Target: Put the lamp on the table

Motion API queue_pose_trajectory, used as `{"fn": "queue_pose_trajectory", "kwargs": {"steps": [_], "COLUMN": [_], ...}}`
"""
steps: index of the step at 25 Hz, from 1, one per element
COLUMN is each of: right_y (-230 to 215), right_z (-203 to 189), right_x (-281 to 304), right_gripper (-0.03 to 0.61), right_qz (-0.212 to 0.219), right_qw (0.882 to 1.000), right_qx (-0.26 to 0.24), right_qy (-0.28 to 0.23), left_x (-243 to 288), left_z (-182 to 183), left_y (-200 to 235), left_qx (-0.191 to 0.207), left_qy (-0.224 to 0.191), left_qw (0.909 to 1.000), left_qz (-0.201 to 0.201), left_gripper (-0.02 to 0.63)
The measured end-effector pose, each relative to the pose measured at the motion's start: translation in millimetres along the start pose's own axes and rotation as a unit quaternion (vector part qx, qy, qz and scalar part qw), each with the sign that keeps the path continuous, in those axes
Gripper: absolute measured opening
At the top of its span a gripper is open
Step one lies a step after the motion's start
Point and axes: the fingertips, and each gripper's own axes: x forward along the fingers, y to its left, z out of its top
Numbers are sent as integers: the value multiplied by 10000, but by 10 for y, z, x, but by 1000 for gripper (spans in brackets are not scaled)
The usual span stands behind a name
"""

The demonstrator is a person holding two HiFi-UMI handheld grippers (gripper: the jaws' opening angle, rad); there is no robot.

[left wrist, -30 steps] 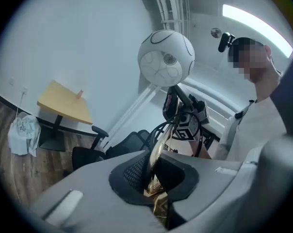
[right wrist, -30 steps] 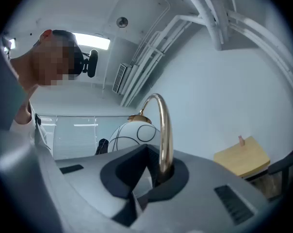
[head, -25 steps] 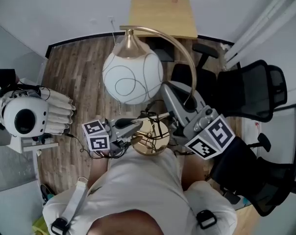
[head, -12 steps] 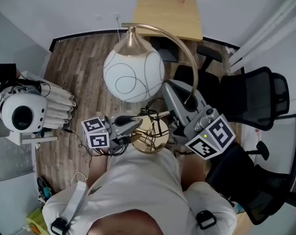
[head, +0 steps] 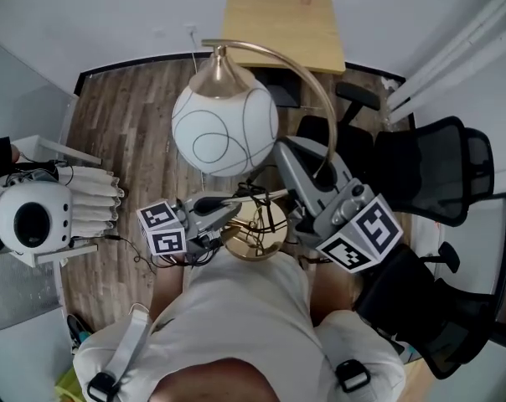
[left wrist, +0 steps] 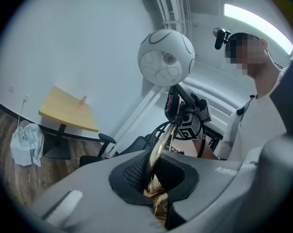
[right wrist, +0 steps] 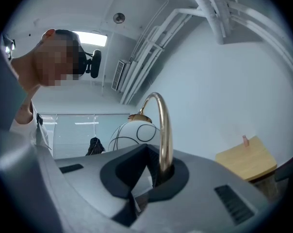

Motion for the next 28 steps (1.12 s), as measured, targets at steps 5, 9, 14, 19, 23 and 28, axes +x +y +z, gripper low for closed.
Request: {"fn": "queue_pose_trajectory", "kwargs": {"steps": [5, 9, 14, 19, 23, 28], "right_y": [-185, -330, -511, -713, -926, -1239], "right_z": [-56, -68, -48, -4, 21, 101], "right_x": [263, 487, 668, 737, 813, 872], "right_gripper": [-5, -5, -5, -5, -5, -5], "right_qz": [-101, -207, -331, -329, -231, -45], "right_qw": [9999, 9998, 9994, 9994, 9996, 9999], "right_qx": [-2, -4, -56, -78, -90, -5], "right_qy": [-6, 9, 52, 89, 104, 126], "left_x": [-40, -71, -38, 99, 243, 493], "left_z": [178, 346, 511, 615, 707, 833], "left_y": [305, 536, 736, 861, 1005, 1157], "left_qx": [90, 114, 94, 74, 64, 52], "left_qy": [89, 160, 224, 224, 179, 110], "left_qw": [9999, 9998, 9997, 9997, 9998, 9999], "left_qz": [-13, -22, -46, -47, -37, 50], "left_gripper": [17, 17, 17, 17, 17, 17]}}
